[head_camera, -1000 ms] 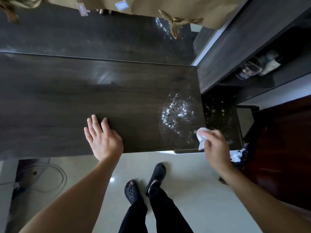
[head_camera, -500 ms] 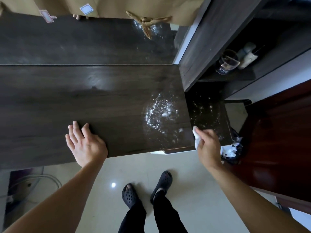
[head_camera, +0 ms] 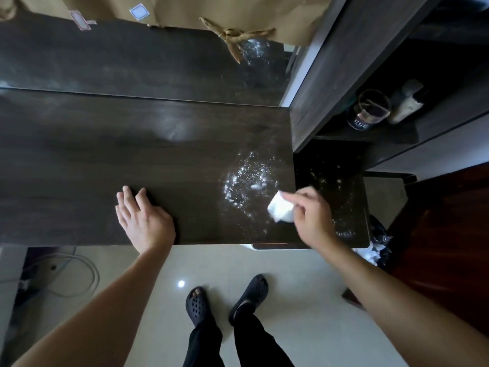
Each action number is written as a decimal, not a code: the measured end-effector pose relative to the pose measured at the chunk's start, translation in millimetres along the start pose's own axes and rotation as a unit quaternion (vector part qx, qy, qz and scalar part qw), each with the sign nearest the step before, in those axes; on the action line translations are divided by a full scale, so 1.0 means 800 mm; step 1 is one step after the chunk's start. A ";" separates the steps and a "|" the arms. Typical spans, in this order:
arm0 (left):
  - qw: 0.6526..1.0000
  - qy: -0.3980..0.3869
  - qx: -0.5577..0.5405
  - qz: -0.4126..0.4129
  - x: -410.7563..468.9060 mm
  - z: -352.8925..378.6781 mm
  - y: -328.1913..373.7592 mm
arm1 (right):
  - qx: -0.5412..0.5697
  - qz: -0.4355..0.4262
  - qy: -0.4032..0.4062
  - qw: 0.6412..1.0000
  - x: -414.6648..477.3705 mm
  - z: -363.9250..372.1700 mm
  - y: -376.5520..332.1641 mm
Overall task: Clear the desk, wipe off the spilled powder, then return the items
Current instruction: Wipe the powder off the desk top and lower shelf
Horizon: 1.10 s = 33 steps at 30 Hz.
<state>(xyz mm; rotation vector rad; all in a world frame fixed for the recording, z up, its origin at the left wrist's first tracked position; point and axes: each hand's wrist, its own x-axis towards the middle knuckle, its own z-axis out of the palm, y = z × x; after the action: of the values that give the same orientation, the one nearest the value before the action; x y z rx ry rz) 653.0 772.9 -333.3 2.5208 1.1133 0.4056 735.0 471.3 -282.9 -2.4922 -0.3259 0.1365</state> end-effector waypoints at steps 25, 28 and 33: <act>0.999 0.015 0.029 0.010 -0.008 0.007 0.006 | -0.096 -0.096 0.014 0.991 0.070 0.011 0.035; 0.999 0.021 0.029 0.015 -0.008 0.008 0.006 | -0.103 -0.033 0.067 0.992 0.123 0.007 0.030; 0.999 0.017 0.031 0.020 -0.008 0.006 0.006 | -0.113 -0.134 -0.048 0.983 0.043 0.015 0.005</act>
<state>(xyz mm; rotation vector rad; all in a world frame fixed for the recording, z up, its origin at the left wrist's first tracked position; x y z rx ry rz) 653.9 764.2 -336.7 2.6024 1.1050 0.4318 766.8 484.1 -295.9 -2.6397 -0.7509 0.1152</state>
